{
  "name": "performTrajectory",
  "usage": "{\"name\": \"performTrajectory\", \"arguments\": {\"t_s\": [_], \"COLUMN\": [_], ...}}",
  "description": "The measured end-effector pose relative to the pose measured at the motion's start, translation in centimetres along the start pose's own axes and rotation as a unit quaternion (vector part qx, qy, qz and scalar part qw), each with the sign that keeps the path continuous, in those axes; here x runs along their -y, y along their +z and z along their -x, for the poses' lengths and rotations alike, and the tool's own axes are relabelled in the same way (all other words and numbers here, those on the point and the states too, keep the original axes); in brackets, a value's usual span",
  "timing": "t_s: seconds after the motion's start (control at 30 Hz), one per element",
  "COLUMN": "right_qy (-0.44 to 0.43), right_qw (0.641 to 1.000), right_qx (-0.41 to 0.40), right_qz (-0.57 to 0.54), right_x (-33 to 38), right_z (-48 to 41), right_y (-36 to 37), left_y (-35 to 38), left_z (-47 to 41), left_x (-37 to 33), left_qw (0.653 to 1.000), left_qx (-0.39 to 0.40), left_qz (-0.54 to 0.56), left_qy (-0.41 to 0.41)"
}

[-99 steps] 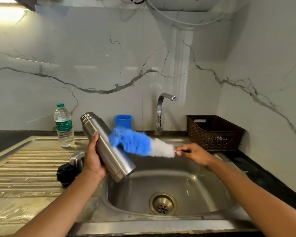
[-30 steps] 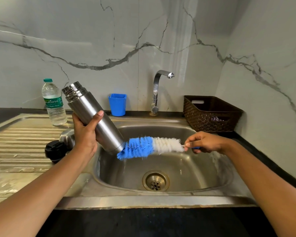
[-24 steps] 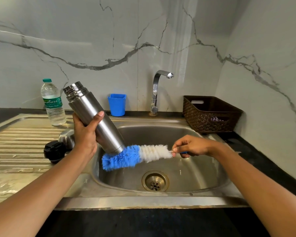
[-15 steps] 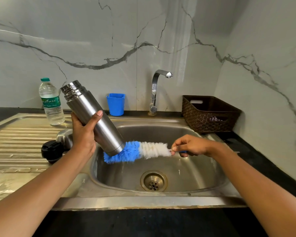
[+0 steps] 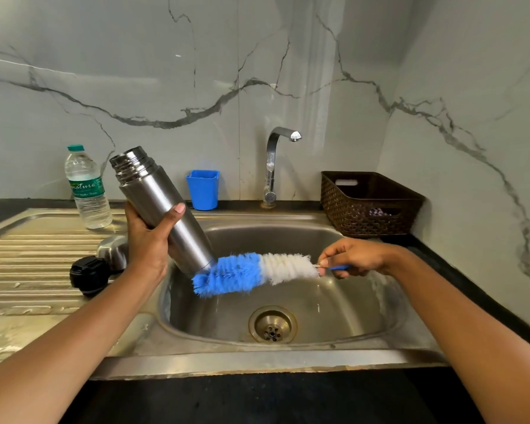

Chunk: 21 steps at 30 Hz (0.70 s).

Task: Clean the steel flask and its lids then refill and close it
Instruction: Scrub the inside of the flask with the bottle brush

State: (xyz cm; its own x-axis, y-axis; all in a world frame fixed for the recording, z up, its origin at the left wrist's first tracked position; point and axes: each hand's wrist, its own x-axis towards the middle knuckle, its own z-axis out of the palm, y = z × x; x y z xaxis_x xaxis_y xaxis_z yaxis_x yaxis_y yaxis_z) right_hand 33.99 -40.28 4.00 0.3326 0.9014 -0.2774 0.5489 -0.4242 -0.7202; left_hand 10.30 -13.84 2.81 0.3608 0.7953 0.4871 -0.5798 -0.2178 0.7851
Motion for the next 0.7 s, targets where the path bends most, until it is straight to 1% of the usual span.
{"name": "performTrajectory", "arguments": {"t_s": [0.13, 0.2, 0.27, 0.33, 0.43, 0.47, 0.5, 0.53, 0.57, 0.63, 0.7], "right_qy": [0.066, 0.09, 0.101, 0.107, 0.111, 0.104, 0.096, 0.092, 0.094, 0.103, 0.115], "right_qw": [0.998, 0.995, 0.99, 0.982, 0.961, 0.955, 0.949, 0.944, 0.94, 0.936, 0.933], "right_qx": [-0.006, -0.038, -0.088, -0.154, -0.243, -0.264, -0.282, -0.295, -0.306, -0.32, -0.325], "right_qz": [-0.021, -0.025, -0.037, -0.038, -0.066, -0.086, -0.104, -0.114, -0.115, -0.103, -0.103], "right_x": [-1.8, -2.0, -1.4, -0.5, 0.6, 0.8, 0.9, 0.8, 0.8, 0.4, 0.2], "right_z": [2.0, 2.2, 2.0, 1.6, 0.6, 0.2, -0.2, -0.5, -0.7, -0.8, -0.7], "right_y": [-1.7, -1.8, -1.6, -1.3, -0.1, 0.4, 1.0, 1.4, 1.8, 2.4, 2.8], "left_y": [-0.3, 0.0, 0.4, 1.1, 1.9, 2.0, 2.0, 1.9, 1.9, 1.9, 2.2], "left_z": [-0.1, 0.1, 0.4, 0.4, -0.6, -1.1, -1.6, -2.0, -2.4, -2.9, -3.3], "left_x": [-0.7, -1.2, -1.8, -2.6, -3.6, -3.9, -4.2, -4.6, -5.0, -5.7, -6.1], "left_qw": [1.0, 0.998, 0.989, 0.97, 0.917, 0.891, 0.859, 0.817, 0.768, 0.652, 0.537], "left_qx": [0.003, 0.018, 0.052, 0.102, 0.178, 0.205, 0.233, 0.262, 0.287, 0.329, 0.359], "left_qz": [-0.026, -0.064, -0.134, -0.217, -0.349, -0.392, -0.439, -0.49, -0.544, -0.65, -0.725], "left_qy": [0.001, 0.004, 0.013, 0.034, 0.078, 0.1, 0.127, 0.154, 0.177, 0.21, 0.24]}}
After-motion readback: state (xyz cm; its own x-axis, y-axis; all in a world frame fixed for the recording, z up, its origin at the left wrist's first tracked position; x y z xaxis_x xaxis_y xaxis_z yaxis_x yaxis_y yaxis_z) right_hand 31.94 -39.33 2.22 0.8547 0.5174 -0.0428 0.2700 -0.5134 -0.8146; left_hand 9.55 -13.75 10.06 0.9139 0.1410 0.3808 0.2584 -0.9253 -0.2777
